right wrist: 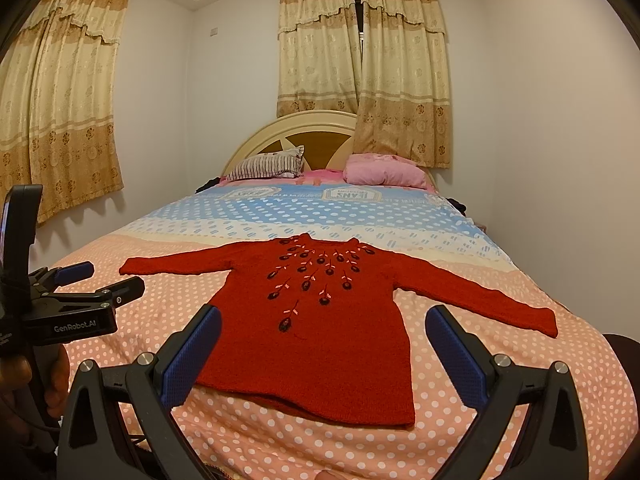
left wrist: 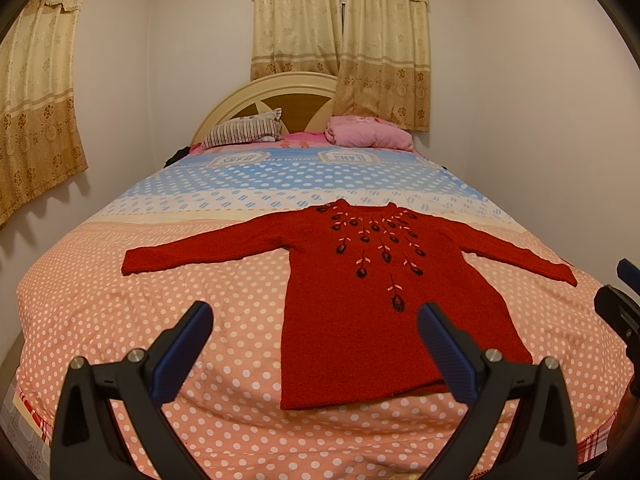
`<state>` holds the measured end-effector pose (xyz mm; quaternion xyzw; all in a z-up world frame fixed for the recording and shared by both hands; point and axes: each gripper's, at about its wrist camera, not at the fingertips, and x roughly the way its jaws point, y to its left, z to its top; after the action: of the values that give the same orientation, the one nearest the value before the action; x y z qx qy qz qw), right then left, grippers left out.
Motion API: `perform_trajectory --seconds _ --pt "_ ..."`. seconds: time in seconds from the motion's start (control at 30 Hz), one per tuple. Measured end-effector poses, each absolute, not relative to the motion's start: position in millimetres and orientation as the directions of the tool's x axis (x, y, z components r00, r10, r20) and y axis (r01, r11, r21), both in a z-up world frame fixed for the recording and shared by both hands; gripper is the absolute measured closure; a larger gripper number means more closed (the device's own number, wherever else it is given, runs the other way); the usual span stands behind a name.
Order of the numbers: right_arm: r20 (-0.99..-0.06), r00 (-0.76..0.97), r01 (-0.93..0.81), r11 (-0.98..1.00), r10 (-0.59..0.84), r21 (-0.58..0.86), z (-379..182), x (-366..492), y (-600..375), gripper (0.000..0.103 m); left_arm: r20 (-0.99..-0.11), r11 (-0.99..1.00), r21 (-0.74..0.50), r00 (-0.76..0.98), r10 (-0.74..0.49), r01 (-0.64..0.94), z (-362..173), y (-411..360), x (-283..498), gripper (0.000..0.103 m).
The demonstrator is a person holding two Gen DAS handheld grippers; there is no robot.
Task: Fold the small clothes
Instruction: 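Move the right tool toward the sweater's sleeve cuff and lower it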
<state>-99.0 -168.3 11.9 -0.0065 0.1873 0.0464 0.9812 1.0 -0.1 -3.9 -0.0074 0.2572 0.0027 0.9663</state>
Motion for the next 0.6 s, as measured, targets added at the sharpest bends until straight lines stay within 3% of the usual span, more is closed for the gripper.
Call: perform_trajectory --seconds 0.6 --pt "-0.427 0.904 -0.004 1.000 0.017 0.030 -8 -55 -207 0.001 -0.543 0.997 0.078 0.838 0.051 -0.010 -30 0 45 0.000"
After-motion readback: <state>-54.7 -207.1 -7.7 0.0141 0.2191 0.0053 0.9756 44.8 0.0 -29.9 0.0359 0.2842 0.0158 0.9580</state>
